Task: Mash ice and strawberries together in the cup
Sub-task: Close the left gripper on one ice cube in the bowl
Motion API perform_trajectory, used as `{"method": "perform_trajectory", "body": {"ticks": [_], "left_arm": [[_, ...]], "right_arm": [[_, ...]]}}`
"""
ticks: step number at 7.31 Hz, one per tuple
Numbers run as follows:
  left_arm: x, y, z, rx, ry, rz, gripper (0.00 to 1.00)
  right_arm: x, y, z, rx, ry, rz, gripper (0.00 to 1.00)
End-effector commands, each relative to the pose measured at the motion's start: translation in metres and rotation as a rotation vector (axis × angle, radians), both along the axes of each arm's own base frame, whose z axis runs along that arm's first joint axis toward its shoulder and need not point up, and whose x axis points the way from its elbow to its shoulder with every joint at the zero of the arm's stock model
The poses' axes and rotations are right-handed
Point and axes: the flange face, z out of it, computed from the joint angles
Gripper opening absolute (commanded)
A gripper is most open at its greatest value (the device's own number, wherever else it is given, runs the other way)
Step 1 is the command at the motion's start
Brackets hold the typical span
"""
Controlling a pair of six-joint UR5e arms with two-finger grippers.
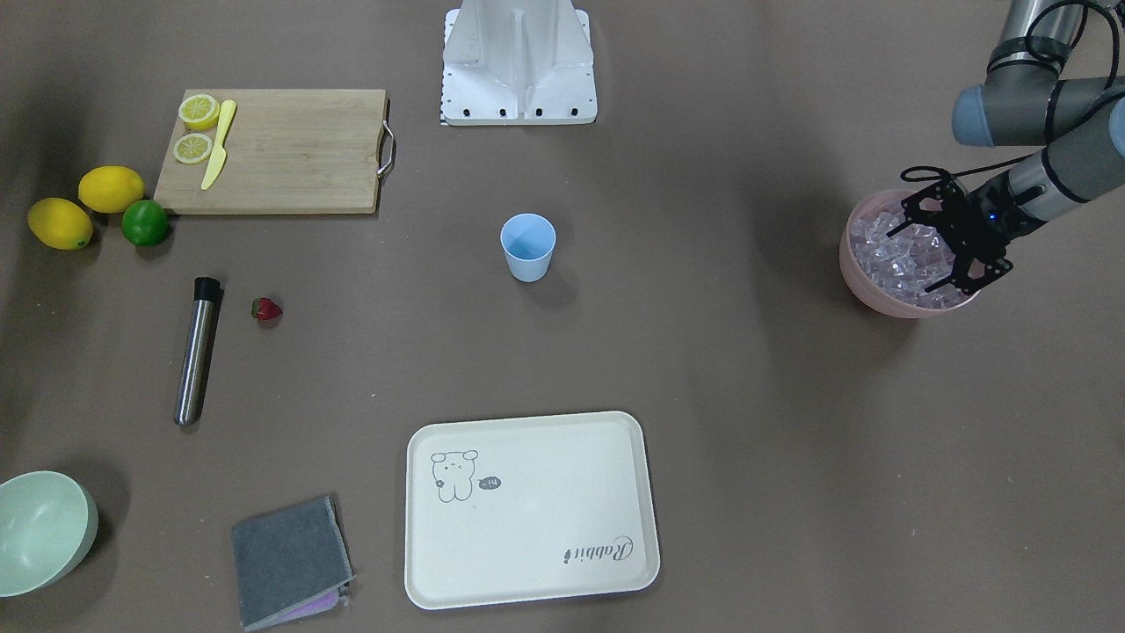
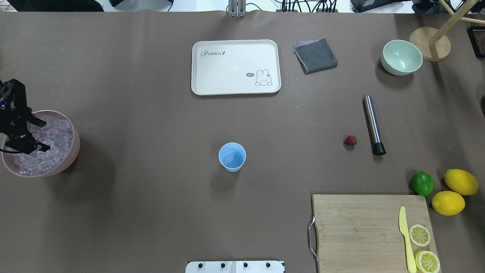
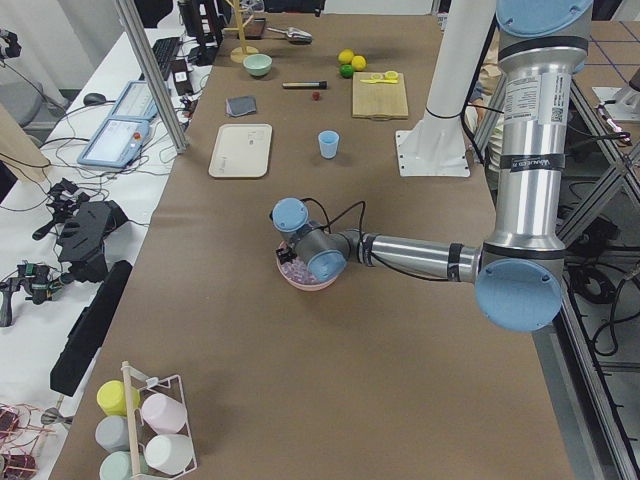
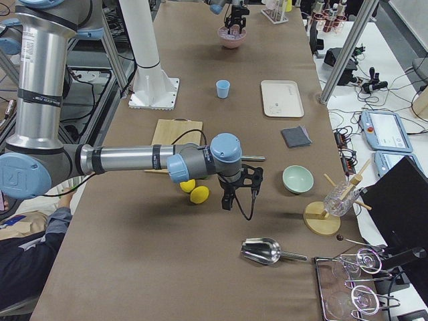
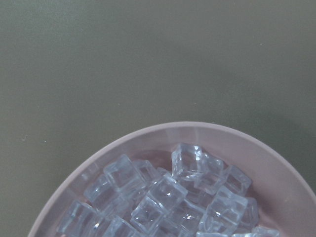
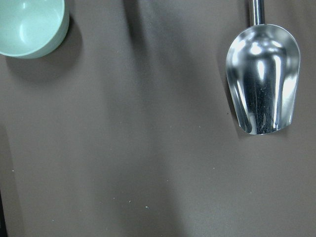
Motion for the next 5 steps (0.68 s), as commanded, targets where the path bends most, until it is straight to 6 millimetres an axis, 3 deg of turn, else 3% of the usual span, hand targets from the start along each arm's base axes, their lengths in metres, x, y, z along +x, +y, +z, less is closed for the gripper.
{"method": "perform_trajectory", "body": {"ticks": [1,3,5], "left_arm": [[0.003,-0.002,-0.001,0.03,-0.021,-0.017,0.97],[0.017,0.002,-0.001,0.063,-0.038,-0.014,0.97],[0.012,0.012,0.001,0.071,-0.033,-0.01,0.97]], "right_arm": [[0.0,0.0,0.002,-0.005,0.001,0.0,1.0],[0.0,0.0,0.006,-0.012,0.004,0.001,1.0],[0.0,0.0,0.013,-0.003,0.002,0.001,1.0]]}}
